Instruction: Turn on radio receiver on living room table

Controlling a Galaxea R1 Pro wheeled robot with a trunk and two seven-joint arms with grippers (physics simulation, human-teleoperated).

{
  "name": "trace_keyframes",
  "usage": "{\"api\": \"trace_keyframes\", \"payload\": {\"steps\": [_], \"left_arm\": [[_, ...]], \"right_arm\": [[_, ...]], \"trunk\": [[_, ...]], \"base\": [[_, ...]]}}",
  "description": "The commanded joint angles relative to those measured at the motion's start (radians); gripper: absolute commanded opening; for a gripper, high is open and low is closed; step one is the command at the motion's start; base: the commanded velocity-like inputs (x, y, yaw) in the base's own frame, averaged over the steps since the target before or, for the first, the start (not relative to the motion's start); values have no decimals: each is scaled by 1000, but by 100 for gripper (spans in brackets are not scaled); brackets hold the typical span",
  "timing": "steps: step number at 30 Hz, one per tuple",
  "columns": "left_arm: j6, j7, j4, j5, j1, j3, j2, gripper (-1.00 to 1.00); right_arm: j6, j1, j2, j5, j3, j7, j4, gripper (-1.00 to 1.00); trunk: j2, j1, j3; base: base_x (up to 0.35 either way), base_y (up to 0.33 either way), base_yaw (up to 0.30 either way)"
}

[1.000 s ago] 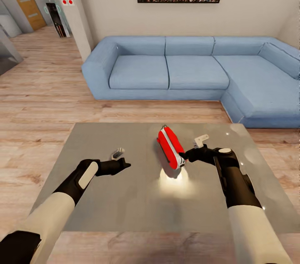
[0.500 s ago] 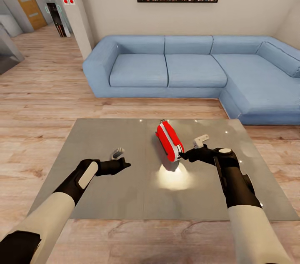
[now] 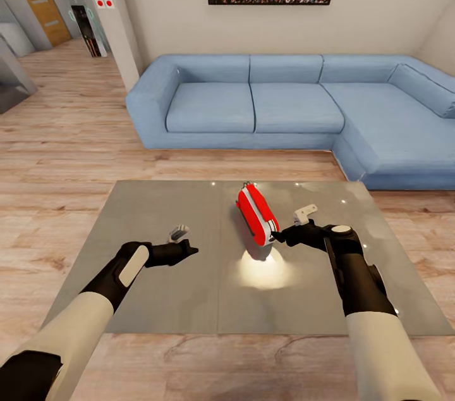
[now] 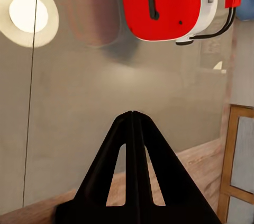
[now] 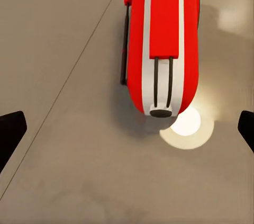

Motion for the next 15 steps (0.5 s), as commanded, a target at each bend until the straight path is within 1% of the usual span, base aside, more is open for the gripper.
{"api": "trace_keyframes", "payload": {"steps": [1, 11, 15], "left_arm": [[0, 0, 0, 0, 0, 0, 0, -100], [-1, 0, 0, -1, 0, -2, 0, -100], [-1, 1, 0, -1, 0, -18, 0, -100]], "right_arm": [[-1, 0, 0, 0, 0, -1, 0, 100], [-2, 0, -1, 1, -4, -4, -1, 100], [-2, 0, -2, 1, -4, -4, -1, 100]], "trunk": [[0, 0, 1], [0, 0, 16], [0, 0, 22]], "base": [[0, 0, 0], [0, 0, 0], [0, 0, 0]]}}
